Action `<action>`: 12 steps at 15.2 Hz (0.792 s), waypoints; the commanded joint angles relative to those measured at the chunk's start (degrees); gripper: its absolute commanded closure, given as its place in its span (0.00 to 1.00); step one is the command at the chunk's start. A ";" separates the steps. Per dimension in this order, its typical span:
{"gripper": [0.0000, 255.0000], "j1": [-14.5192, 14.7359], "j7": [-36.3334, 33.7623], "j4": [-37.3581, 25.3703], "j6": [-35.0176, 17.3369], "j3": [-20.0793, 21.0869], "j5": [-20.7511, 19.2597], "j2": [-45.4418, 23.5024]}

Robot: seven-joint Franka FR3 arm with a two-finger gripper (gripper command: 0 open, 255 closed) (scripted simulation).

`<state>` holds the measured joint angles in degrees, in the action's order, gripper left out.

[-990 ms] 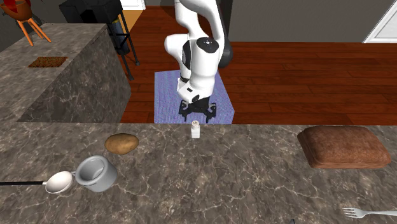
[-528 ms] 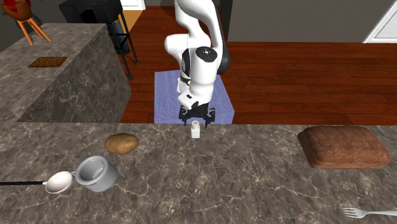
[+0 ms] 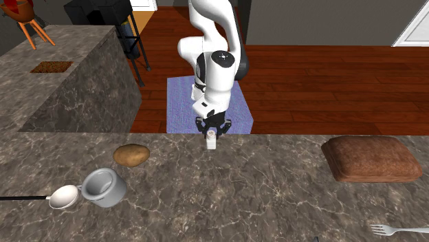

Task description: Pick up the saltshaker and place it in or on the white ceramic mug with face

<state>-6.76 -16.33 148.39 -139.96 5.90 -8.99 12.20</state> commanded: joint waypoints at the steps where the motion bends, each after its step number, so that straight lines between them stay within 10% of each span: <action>1: 1.00 -0.02 0.00 0.02 0.01 -0.02 -0.01 -0.02; 12: 1.00 0.34 1.11 -1.57 4.40 -0.21 1.05 2.85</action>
<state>-6.54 -15.28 147.15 -136.39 5.63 -8.12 14.58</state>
